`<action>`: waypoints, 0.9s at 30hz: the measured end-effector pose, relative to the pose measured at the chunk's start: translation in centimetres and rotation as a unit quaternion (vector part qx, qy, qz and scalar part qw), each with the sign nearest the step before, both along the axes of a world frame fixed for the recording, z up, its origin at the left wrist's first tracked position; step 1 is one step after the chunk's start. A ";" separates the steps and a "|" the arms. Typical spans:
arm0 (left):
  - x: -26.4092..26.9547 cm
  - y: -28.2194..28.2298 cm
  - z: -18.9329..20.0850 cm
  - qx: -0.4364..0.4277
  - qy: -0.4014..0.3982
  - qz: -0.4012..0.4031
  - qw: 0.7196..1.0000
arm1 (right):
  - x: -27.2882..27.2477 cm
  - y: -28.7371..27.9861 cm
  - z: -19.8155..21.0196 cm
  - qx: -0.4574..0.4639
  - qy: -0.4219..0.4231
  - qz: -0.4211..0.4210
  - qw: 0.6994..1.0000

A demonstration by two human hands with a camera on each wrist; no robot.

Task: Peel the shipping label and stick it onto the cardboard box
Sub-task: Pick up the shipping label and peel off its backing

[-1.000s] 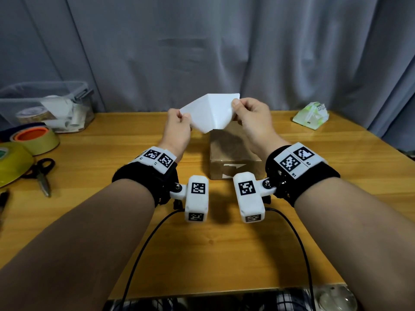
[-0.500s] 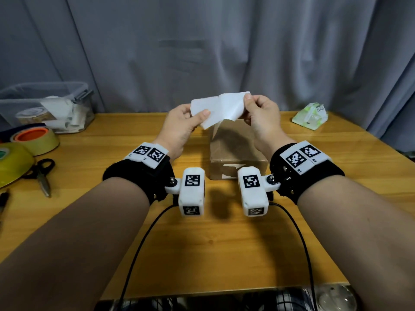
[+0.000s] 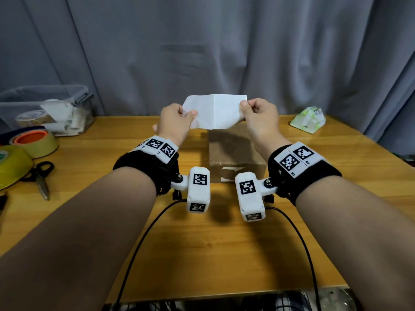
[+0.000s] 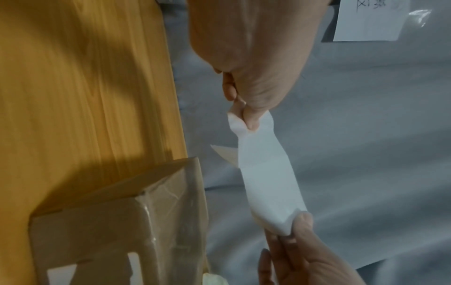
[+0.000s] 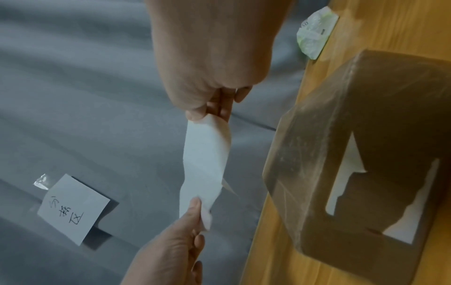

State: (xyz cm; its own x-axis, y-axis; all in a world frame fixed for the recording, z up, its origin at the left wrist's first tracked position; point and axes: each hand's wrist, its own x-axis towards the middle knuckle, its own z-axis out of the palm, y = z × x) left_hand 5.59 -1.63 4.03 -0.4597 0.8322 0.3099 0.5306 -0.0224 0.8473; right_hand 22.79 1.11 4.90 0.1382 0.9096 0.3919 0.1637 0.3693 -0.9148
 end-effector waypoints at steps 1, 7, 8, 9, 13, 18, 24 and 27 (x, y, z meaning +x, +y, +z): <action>0.0 -0.1 0.1 -0.004 0.017 0.014 1.000 | 0.1 0.0 0.0 0.000 -0.003 -0.005 1.000; 0.0 -0.1 -0.1 -0.022 0.029 0.039 0.999 | 0.4 0.0 0.0 -0.004 0.012 -0.021 1.000; 0.0 -0.2 -0.2 -0.026 0.029 0.041 0.998 | 0.4 -0.1 0.0 -0.001 0.010 -0.022 1.000; -0.1 -0.2 -0.3 -0.029 0.030 0.043 0.998 | 0.4 -0.1 0.0 0.001 0.007 -0.023 1.000; -0.6 -0.3 -0.5 -0.044 0.041 0.073 0.996 | 0.5 0.0 0.1 0.003 -0.004 -0.024 1.000; -0.9 -0.1 -0.6 -0.058 0.058 0.093 0.992 | 0.6 0.1 0.0 -0.001 -0.017 -0.039 0.999; -1.3 0.0 -1.1 -0.074 0.054 0.113 0.989 | -0.1 0.1 -0.2 -0.014 -0.037 -0.083 0.996; -1.4 -0.2 -1.2 -0.079 0.048 0.133 0.987 | 0.0 -0.1 -0.1 0.005 -0.024 -0.074 0.997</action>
State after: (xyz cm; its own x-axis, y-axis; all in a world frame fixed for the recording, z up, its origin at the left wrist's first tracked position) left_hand 4.23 -1.80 2.81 -0.6426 0.7281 0.2387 0.5786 0.2569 0.7740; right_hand 22.78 0.99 4.77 0.2507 0.8771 0.4096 0.2602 0.3465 -0.9012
